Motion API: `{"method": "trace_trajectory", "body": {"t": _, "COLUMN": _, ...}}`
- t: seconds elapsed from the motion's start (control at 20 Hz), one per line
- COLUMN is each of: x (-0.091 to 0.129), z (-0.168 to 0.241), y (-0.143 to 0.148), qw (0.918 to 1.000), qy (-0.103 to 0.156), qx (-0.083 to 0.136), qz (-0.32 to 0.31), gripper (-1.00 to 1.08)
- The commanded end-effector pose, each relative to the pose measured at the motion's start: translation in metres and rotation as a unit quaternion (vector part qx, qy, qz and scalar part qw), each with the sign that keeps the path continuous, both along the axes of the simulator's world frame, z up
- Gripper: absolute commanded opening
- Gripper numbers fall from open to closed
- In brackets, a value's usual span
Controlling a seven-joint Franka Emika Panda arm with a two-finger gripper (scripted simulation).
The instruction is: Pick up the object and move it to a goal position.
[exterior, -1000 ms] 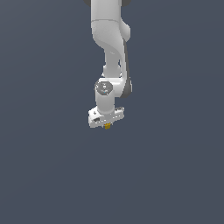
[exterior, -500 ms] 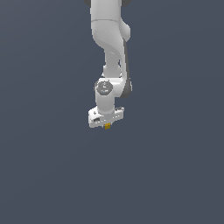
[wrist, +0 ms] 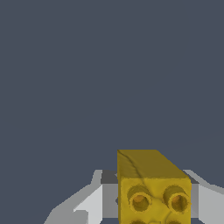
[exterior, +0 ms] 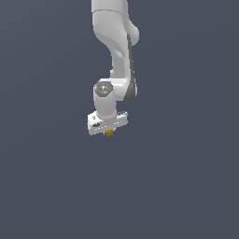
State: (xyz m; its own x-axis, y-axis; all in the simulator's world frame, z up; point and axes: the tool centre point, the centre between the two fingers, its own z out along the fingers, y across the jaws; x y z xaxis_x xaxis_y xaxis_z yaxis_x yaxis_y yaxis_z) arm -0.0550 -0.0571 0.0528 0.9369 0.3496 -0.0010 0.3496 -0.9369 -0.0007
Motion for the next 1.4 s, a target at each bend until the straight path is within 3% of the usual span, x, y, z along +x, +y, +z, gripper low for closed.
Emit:
{"method": "trace_trajectory", "body": {"t": 0.0, "x": 0.004, "z": 0.016, "y": -0.013, "qw": 1.0000, "qy": -0.001, "qx": 0.000, "qz": 0.000, "gripper": -1.00}}
{"method": "trace_trajectory", "body": {"t": 0.75, "x": 0.041, "z": 0.131, "y": -0.113, "qw": 1.0000, "qy": -0.001, "qx": 0.000, "qz": 0.000, "gripper": -1.00}}
{"method": "trace_trajectory", "body": {"t": 1.35, "x": 0.054, "z": 0.164, "y": -0.142, "qw": 1.0000, "qy": -0.001, "qx": 0.000, "qz": 0.000, "gripper": -1.00}}
